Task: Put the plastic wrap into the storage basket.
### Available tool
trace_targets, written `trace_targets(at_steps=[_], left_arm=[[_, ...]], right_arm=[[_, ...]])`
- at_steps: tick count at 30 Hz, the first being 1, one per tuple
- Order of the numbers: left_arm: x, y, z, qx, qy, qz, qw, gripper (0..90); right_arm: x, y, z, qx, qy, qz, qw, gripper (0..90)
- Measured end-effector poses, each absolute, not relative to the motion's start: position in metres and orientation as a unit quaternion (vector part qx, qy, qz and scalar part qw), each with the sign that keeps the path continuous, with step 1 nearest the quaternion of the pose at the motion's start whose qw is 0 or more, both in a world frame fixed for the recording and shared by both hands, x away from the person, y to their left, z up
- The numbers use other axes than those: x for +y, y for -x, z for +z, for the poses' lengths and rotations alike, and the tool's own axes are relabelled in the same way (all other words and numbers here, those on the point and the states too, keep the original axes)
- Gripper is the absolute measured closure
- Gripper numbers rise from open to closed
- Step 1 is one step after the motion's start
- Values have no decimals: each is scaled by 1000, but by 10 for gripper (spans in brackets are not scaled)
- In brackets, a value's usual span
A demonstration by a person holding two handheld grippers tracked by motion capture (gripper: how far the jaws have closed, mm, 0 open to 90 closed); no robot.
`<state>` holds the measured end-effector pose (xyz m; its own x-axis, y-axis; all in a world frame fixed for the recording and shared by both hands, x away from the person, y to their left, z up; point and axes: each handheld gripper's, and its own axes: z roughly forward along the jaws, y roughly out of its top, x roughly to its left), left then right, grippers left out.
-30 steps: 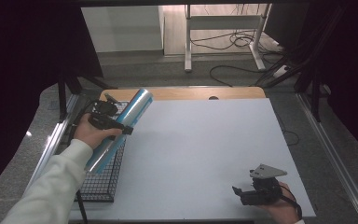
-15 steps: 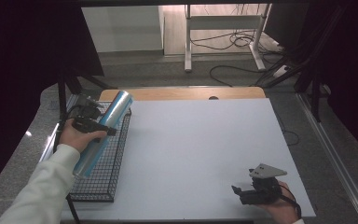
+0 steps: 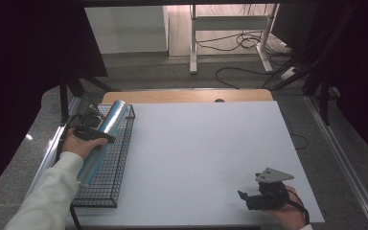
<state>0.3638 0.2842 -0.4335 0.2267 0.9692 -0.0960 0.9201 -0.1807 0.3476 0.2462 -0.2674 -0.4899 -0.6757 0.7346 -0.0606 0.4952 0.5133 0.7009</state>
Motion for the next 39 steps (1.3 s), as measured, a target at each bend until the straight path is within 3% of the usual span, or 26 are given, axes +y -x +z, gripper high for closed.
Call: trace_targets(at_steps=[32,35,39], left_arm=[[277,-372,-497,643,-760,47,87,318],[277,-371,-495,646,-754,52,102,310],[278,-368,-472,651,-743,75,138,235]], right_arm=[[-267,-246,-492,856,-359,329,176,121],[-267,-246,-492,855,-359,329,177,121],[-267,-246,-492,855,-360,329,177,121]])
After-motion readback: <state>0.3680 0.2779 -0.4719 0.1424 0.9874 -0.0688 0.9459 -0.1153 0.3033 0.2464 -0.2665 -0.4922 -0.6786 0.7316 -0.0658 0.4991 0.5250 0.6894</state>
